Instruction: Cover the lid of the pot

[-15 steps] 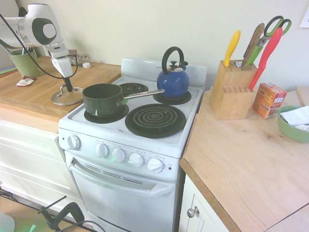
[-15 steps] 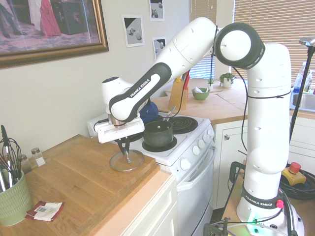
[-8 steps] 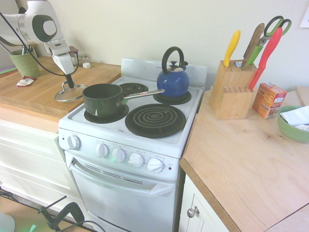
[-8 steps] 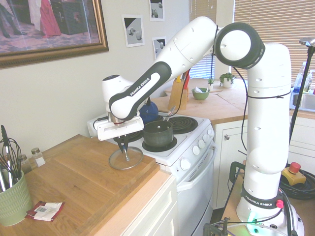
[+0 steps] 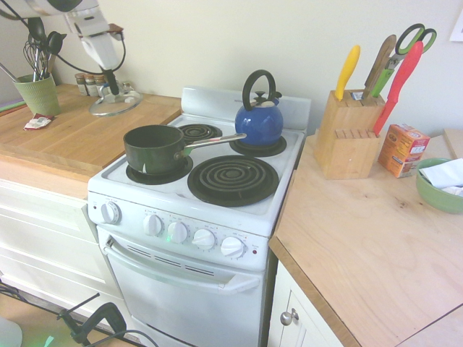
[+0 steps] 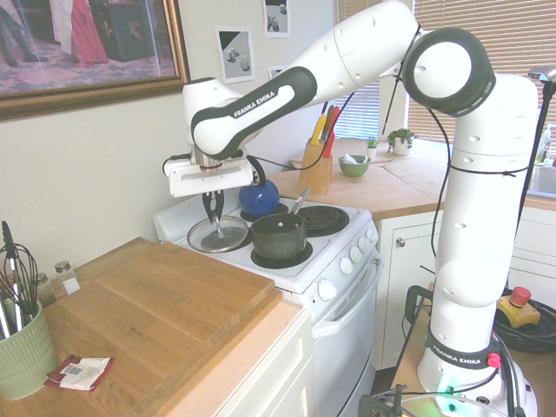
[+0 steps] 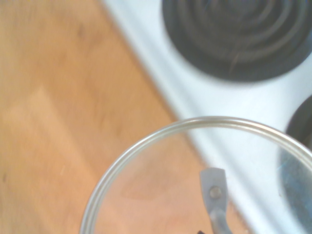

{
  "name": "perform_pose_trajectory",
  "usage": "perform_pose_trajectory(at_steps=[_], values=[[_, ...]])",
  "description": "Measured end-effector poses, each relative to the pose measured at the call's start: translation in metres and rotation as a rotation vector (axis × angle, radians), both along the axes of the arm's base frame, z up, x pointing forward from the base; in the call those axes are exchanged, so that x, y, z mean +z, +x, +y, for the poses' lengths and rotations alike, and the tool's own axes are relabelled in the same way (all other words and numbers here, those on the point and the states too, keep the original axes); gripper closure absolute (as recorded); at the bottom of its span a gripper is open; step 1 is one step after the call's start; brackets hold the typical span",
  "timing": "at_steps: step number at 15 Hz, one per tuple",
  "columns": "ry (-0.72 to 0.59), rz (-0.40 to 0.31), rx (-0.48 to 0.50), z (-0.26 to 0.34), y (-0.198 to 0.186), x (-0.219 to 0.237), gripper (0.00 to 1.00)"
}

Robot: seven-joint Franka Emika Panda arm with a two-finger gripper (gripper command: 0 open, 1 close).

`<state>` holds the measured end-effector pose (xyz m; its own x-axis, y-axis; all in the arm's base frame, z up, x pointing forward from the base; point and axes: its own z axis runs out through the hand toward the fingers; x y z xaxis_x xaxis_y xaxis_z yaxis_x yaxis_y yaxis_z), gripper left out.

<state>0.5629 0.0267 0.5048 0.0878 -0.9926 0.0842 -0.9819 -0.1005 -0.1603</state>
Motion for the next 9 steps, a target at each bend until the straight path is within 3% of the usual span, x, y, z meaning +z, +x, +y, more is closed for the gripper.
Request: perform_pose_trajectory(at_steps=[4, 9], values=[[0.037, 0.02, -0.07, -0.064, -0.002, -0.003, 1.0], [0.079, 0.056, -0.125, -0.119, -0.029, -0.057, 1.0]])
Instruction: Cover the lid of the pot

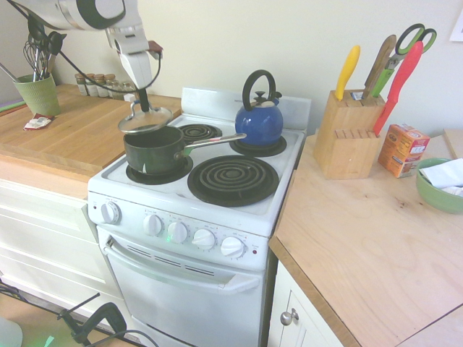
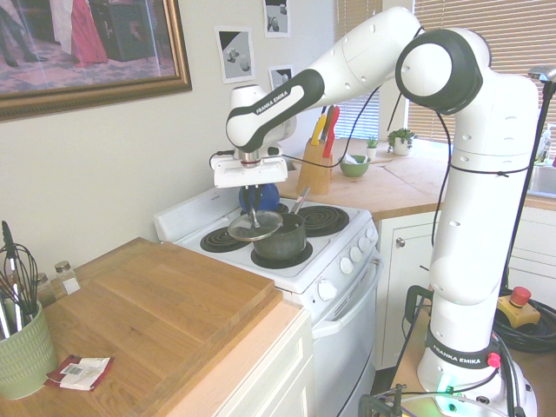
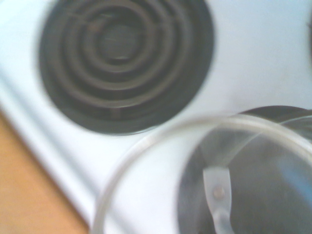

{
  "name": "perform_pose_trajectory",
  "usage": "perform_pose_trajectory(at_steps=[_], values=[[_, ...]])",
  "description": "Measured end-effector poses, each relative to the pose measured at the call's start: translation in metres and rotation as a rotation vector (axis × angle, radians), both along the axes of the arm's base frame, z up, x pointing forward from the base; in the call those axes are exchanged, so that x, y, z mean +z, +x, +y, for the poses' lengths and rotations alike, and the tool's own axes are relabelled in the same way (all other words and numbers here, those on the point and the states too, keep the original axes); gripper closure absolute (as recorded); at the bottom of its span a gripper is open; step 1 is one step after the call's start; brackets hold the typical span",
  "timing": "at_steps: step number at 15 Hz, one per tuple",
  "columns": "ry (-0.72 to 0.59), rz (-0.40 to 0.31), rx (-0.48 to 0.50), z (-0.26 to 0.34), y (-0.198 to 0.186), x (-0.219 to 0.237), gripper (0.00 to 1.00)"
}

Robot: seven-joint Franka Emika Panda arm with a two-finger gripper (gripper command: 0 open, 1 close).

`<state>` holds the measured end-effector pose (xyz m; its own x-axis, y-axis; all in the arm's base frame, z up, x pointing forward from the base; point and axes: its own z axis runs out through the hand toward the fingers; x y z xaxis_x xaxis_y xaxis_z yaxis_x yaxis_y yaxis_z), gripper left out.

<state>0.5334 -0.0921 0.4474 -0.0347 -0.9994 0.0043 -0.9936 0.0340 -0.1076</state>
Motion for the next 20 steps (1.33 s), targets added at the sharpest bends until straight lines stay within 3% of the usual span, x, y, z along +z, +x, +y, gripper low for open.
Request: perform_pose_trajectory(at_steps=[8, 15, 20], values=[[0.018, -0.029, -0.046, -0.028, -0.06, 0.007, 1.0], [0.002, -0.085, -0.05, -0.033, -0.059, 0.04, 1.0], [0.001, -0.051, -0.049, -0.036, -0.043, 0.02, 1.0]])
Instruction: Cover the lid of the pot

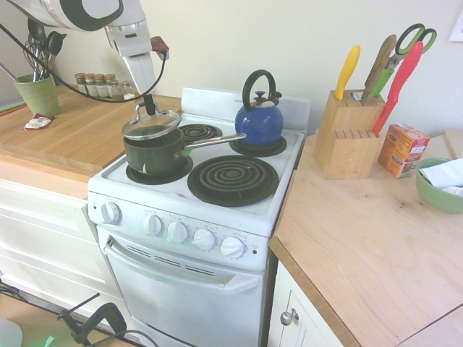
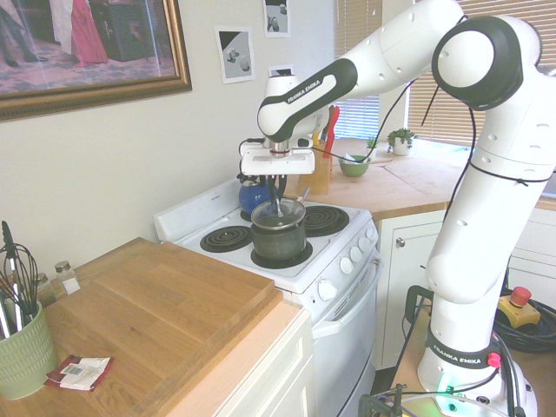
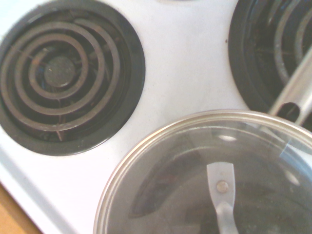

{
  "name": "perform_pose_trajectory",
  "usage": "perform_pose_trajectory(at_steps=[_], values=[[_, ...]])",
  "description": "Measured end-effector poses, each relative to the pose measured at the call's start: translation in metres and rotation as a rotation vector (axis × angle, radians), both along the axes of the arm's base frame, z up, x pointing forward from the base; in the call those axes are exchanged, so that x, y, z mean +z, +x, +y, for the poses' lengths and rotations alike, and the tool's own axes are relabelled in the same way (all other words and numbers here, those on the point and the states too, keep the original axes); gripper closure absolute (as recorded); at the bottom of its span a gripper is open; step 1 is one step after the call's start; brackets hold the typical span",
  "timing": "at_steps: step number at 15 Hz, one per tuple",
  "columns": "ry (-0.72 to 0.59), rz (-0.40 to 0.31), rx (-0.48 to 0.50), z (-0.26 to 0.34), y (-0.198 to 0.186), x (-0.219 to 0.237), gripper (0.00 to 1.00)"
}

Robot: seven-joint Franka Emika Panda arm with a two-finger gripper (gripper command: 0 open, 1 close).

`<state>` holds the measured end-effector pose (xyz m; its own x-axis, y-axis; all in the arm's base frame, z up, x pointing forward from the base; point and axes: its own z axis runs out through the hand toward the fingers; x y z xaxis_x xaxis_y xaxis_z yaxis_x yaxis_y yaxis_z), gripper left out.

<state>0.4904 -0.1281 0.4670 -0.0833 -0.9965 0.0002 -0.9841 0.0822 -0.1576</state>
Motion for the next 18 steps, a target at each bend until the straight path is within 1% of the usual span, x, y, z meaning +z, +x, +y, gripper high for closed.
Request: perform_pose_trajectory(at_steps=[4, 18], values=[[-0.002, 0.015, 0.0, -0.005, 0.014, -0.011, 1.0], [-0.018, 0.012, 0.021, -0.001, 0.017, -0.006, 1.0]])
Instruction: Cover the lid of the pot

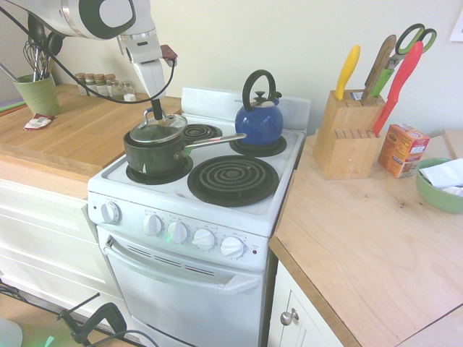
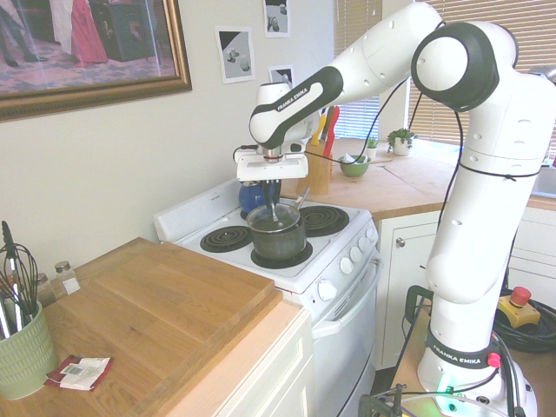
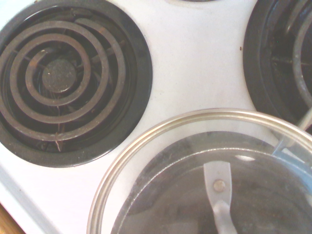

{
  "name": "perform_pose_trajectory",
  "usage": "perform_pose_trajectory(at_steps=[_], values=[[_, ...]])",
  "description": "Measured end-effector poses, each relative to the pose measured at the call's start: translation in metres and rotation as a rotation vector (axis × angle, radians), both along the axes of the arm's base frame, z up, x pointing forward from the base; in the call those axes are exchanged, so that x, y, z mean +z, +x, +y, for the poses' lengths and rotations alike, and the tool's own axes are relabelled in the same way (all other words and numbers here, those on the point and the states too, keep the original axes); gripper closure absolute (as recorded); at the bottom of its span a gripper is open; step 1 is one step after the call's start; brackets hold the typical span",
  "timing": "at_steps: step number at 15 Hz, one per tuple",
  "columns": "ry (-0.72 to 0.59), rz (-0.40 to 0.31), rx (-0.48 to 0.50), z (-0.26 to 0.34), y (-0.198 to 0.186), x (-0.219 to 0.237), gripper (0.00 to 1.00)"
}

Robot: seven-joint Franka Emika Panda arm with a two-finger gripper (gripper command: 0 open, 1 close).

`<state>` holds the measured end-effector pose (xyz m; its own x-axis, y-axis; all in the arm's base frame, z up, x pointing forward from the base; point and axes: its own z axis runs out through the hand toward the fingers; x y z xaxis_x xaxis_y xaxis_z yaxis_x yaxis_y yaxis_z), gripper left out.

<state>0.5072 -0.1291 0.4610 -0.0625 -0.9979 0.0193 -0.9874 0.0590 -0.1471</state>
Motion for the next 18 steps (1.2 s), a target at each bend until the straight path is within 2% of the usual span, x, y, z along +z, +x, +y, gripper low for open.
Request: perform_pose_trajectory(at_steps=[11, 18], values=[[-0.003, -0.008, 0.02, 0.013, -0.019, 0.011, 1.0], [-0.005, 0.012, 0.027, 0.016, -0.018, 0.0, 1.0]])
